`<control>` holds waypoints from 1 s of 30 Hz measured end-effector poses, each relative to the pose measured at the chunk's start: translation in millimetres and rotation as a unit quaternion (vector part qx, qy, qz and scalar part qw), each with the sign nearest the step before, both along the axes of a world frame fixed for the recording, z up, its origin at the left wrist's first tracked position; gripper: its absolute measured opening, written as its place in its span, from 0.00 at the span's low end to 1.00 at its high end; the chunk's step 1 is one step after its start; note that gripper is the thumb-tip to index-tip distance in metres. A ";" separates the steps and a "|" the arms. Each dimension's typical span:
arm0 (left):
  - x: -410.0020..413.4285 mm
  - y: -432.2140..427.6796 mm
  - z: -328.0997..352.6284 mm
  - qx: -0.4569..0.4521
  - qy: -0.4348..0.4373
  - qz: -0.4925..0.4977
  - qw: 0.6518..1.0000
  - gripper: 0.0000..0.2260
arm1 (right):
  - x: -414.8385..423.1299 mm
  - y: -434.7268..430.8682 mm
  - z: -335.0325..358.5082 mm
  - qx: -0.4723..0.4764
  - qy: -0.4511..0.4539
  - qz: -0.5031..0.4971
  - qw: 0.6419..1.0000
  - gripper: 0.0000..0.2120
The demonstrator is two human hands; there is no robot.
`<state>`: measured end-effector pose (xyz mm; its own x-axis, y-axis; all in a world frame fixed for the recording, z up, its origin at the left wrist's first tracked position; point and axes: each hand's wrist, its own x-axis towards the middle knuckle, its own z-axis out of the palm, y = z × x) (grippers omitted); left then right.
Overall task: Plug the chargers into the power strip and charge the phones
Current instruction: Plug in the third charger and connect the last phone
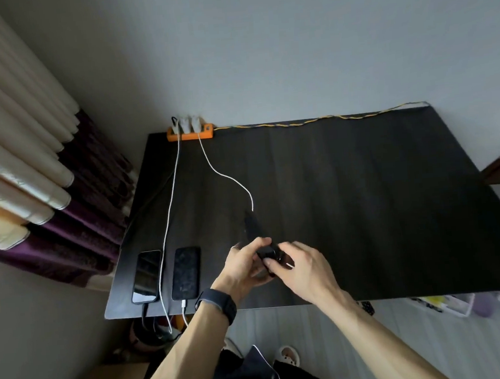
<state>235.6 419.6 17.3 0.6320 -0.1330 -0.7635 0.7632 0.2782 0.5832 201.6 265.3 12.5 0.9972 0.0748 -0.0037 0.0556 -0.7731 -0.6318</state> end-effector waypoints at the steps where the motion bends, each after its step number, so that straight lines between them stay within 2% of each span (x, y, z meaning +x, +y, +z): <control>1: -0.4 -1.3 0.5 0.004 -0.013 0.009 1.000 0.20 | 0.3 1.8 -1.5 0.013 -0.008 -0.012 1.000 0.16; 3: -3.5 -1.5 -0.4 -0.010 -0.032 0.040 0.999 0.23 | 3.6 1.5 -3.8 0.098 0.024 -0.055 0.993 0.17; 6: -6.5 0.8 1.9 -0.105 -0.050 0.123 0.986 0.13 | 9.6 0.1 4.3 0.251 0.123 -0.099 0.955 0.14; 9: -2.0 9.1 1.2 -0.161 -0.085 0.129 0.975 0.17 | 8.7 0.8 14.4 0.344 0.171 -0.083 0.920 0.19; 11: 3.1 13.5 5.9 -0.147 -0.093 0.122 0.977 0.17 | 6.8 -0.4 17.6 0.347 0.171 -0.079 0.919 0.15; 14: 10.5 19.2 13.4 -0.126 -0.039 0.146 0.980 0.15 | 2.7 -5.6 21.2 0.307 0.126 -0.090 0.939 0.11; 18: 16.3 28.7 12.5 -0.138 0.011 0.178 0.974 0.17 | -7.8 -8.9 33.4 0.285 0.059 -0.093 0.952 0.11; 24: 15.4 32.6 12.7 -0.153 0.025 0.163 0.974 0.15 | -26.7 4.0 48.7 0.340 0.066 -0.096 0.933 0.02; 30: 12.1 28.3 19.1 -0.157 0.011 0.141 0.977 0.14 | -33.2 10.8 50.0 0.371 0.068 -0.106 0.920 0.02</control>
<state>247.8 447.9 36.4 0.6612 -0.1855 -0.7269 0.6415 0.6421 0.4197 168.4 276.1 62.6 0.9836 -0.0899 -0.1562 -0.1657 -0.1098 -0.9800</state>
